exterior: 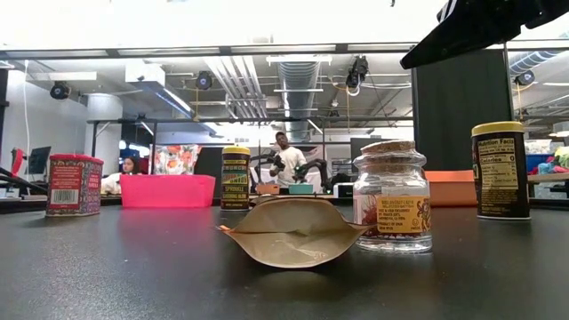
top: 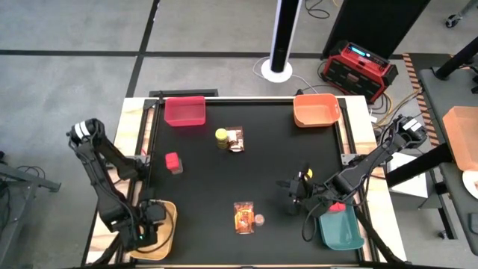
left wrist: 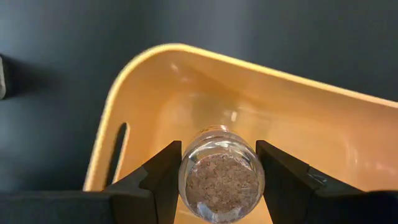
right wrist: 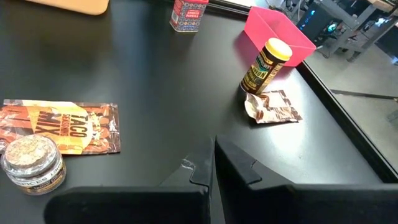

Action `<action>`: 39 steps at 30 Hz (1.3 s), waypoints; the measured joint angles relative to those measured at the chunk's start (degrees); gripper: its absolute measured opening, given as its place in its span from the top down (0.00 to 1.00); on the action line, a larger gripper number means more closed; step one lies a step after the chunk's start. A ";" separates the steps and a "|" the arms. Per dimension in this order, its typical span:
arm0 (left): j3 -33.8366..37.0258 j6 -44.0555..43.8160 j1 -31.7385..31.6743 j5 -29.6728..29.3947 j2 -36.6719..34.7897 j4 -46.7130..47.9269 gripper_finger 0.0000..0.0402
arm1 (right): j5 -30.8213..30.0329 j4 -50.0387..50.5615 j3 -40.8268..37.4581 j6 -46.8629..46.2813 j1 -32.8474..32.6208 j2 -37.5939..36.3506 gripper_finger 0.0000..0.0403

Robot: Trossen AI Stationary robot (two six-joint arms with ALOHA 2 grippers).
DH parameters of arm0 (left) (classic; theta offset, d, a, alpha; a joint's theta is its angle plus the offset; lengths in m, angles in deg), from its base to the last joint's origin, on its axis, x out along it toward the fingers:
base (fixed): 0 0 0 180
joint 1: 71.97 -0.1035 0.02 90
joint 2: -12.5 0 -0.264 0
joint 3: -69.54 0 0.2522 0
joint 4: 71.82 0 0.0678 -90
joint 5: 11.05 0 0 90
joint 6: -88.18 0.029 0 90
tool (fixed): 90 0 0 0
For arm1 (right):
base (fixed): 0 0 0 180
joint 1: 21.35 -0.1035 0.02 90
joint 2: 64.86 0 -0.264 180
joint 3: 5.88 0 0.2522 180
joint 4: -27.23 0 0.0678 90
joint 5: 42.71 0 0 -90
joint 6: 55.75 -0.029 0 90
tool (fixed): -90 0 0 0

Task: Sort spices by type
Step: Put the top brown seasoning bottle into the yellow bin

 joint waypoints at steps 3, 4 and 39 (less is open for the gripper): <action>-0.19 -0.32 0.18 0.03 1.78 -0.26 0.59 | 0.02 0.00 0.00 0.02 0.00 0.00 0.98; -0.26 -0.21 0.18 -0.03 2.53 -0.19 0.59 | 0.00 0.00 0.00 0.07 0.00 0.00 0.98; -0.30 -5.93 0.14 1.65 6.16 0.11 0.59 | 0.02 -0.20 0.00 -0.17 0.00 0.00 0.98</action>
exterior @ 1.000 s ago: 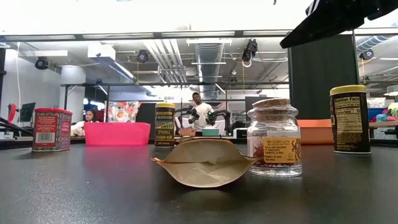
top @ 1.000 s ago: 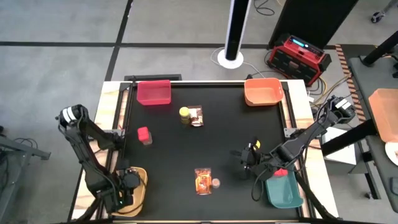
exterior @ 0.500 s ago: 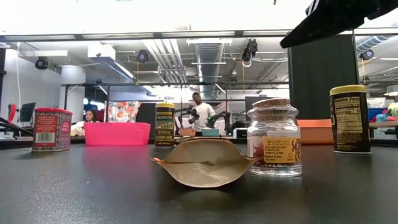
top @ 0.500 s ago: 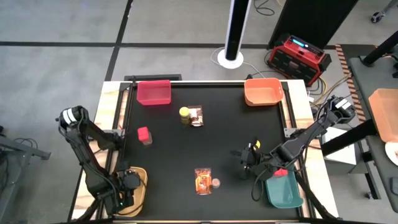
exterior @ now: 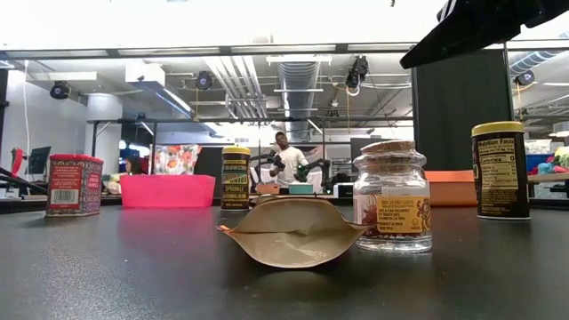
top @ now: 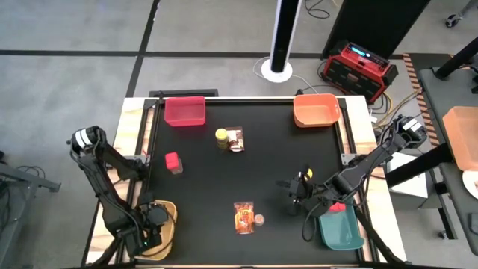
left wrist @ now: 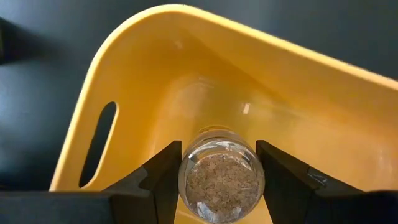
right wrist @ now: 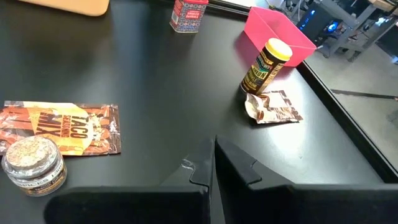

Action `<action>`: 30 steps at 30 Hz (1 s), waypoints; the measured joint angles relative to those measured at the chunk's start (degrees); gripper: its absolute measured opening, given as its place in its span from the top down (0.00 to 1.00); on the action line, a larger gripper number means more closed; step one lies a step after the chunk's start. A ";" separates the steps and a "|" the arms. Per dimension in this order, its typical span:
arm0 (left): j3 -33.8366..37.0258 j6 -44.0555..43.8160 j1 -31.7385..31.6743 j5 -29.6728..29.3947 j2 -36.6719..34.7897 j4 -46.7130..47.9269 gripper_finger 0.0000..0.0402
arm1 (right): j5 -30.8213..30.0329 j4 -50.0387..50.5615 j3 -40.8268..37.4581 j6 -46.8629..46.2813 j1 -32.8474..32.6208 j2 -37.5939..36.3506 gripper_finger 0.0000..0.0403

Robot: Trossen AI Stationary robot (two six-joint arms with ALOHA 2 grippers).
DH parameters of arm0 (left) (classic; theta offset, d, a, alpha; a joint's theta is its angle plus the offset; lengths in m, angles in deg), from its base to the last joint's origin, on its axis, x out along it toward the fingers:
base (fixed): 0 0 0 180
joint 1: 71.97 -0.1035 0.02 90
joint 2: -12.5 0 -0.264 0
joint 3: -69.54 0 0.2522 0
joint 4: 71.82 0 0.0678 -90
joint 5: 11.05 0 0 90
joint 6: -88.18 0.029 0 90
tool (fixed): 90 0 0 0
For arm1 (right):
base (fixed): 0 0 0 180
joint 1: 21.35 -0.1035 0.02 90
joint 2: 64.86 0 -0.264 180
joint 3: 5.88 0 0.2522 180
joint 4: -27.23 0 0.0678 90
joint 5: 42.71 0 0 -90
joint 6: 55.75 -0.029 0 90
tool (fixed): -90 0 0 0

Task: Sort spices by type
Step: Put the top brown seasoning bottle into the yellow bin

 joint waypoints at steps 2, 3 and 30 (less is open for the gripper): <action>1.07 0.00 0.00 0.00 -0.54 -0.18 0.59 | 0.00 0.01 0.00 0.00 0.00 0.00 0.98; 1.74 -0.05 0.00 0.00 -0.92 -0.60 0.59 | 0.00 0.00 0.00 0.00 0.00 0.00 0.98; 4.06 -1.81 0.00 0.02 -3.69 -2.10 0.50 | -0.02 0.00 0.00 -0.02 0.00 0.00 0.98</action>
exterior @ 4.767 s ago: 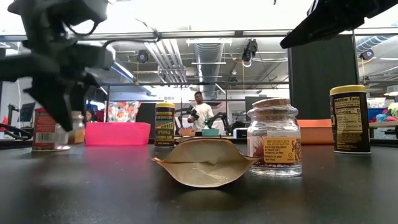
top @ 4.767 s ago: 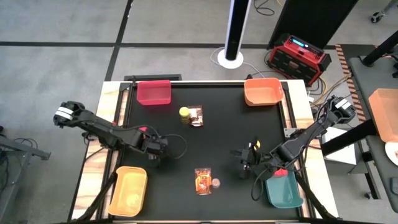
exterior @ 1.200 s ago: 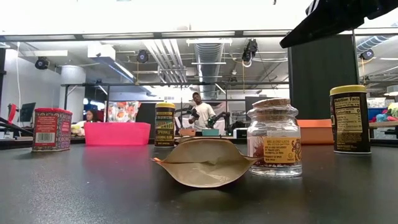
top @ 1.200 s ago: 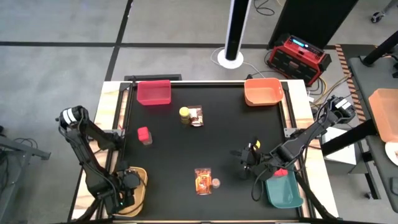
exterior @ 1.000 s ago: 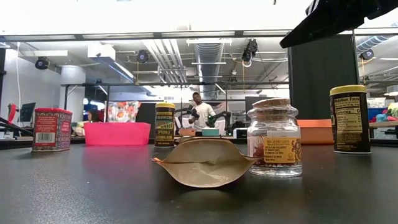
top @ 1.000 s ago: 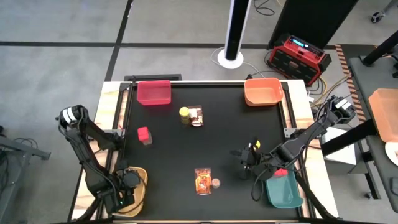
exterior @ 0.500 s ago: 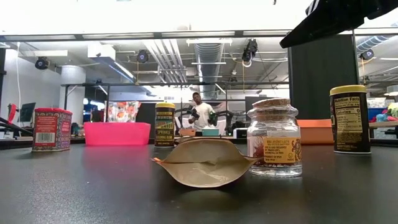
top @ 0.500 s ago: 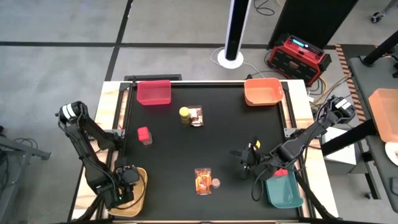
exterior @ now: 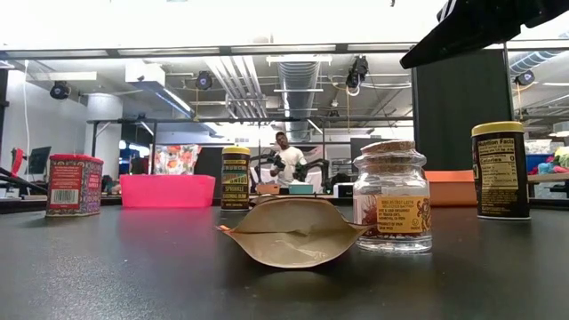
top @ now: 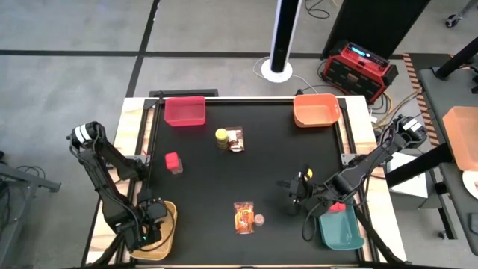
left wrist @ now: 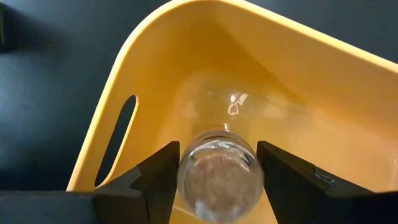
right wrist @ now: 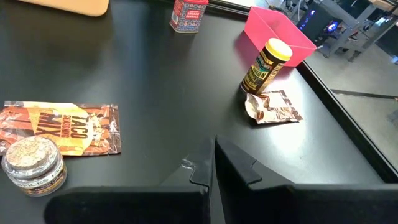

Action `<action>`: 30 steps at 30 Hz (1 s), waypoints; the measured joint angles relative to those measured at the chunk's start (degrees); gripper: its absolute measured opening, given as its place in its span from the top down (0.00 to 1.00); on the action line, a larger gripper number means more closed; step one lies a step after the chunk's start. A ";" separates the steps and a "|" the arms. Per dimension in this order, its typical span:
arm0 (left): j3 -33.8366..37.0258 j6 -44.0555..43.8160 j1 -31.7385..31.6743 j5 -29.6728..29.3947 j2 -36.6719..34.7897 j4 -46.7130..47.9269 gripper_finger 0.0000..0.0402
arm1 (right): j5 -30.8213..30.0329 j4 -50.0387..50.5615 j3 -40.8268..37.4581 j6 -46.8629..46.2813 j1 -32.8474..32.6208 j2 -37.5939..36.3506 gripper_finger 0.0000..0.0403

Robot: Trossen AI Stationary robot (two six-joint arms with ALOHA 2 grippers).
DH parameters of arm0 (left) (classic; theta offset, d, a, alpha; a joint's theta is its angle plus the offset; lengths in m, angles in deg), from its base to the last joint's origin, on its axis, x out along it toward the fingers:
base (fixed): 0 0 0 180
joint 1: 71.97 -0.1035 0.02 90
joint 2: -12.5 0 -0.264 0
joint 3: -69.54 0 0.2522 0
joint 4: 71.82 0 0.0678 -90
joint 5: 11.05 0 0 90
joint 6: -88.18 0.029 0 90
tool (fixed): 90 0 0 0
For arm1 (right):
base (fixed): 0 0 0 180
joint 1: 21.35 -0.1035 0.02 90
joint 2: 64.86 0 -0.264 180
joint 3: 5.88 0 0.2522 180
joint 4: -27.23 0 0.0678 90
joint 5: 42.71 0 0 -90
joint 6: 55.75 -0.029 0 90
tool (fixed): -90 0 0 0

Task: Sort spices by type
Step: Put the top brown seasoning bottle into the yellow bin, then put the top yellow seasoning bottle into the red bin

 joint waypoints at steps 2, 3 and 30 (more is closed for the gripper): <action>0.00 -0.13 0.00 0.00 0.00 0.00 0.48 | 0.00 0.00 0.00 0.00 0.00 0.00 0.98; 0.00 -0.36 0.00 0.00 0.00 0.02 0.48 | 0.00 0.00 0.00 0.00 -0.01 0.00 0.98; -11.26 -1.01 -0.02 -34.16 0.24 13.45 0.45 | -0.54 -12.11 0.00 8.50 1.58 0.00 0.98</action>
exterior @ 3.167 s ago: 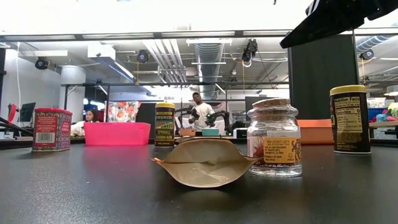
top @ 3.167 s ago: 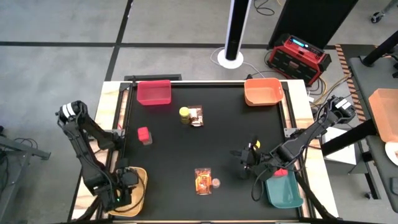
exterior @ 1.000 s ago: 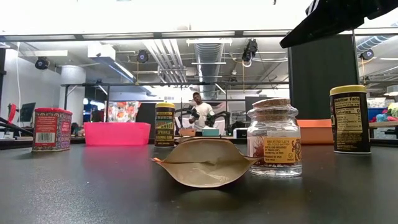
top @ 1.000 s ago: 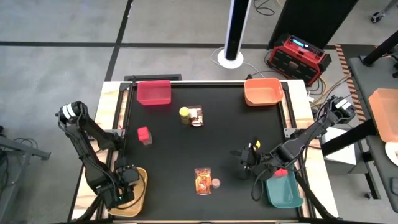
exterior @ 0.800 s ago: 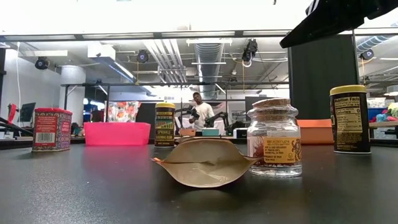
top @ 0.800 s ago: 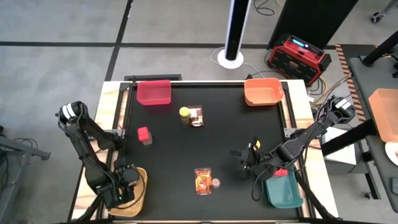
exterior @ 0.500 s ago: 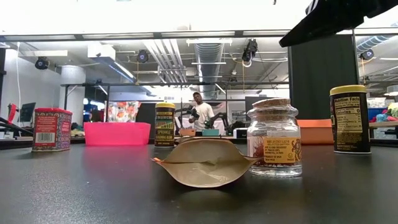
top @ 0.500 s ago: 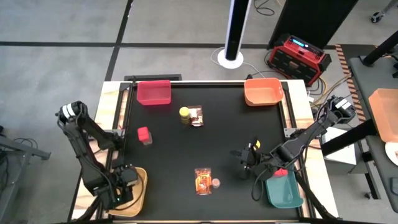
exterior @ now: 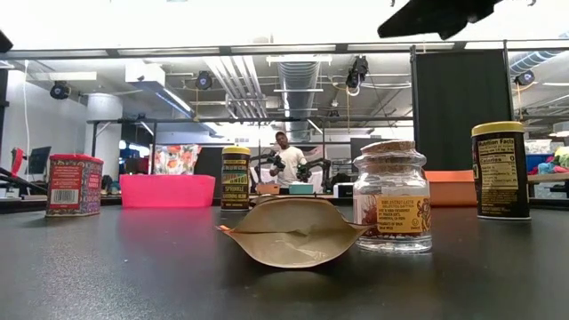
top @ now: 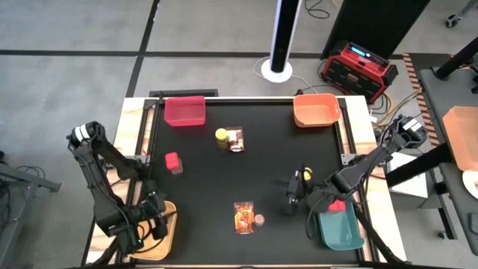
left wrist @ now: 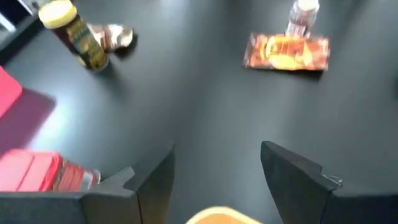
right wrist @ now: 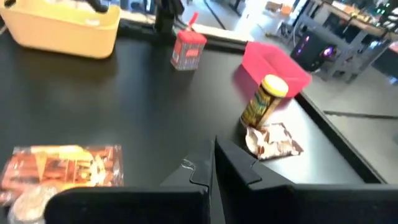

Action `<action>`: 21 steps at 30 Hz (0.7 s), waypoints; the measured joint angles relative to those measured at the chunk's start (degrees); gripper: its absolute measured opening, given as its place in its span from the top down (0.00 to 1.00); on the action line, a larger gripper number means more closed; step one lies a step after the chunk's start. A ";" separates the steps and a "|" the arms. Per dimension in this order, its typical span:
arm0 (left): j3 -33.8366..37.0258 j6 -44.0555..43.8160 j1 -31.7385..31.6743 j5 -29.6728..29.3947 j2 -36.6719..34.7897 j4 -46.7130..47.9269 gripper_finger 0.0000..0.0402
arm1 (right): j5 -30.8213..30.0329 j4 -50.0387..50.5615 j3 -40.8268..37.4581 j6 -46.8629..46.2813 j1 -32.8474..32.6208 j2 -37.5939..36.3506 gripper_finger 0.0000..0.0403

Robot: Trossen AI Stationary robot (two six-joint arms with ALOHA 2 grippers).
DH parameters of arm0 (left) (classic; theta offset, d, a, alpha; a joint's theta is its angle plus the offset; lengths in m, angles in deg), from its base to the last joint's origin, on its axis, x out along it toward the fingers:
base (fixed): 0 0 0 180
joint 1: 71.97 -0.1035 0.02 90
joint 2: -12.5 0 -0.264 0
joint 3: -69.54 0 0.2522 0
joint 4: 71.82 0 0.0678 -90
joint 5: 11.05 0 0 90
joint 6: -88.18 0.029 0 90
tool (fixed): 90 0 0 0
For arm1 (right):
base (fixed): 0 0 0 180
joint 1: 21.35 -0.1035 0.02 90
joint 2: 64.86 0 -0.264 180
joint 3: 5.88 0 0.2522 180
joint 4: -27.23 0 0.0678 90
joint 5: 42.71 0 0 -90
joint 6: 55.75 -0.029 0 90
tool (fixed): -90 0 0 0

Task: Sort spices by type
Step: Put the top yellow seasoning bottle into the red bin

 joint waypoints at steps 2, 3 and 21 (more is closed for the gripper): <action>0.00 0.00 0.00 -0.72 0.39 -0.03 0.45 | 0.04 -2.18 0.00 1.41 0.53 0.00 0.98; 0.00 0.00 -0.04 -1.42 0.50 -0.09 0.45 | 0.04 -2.96 0.00 1.99 0.79 0.00 0.98; 0.39 0.00 -5.85 -10.38 4.66 -1.14 0.45 | 0.25 -3.55 0.00 -1.95 1.91 0.00 0.98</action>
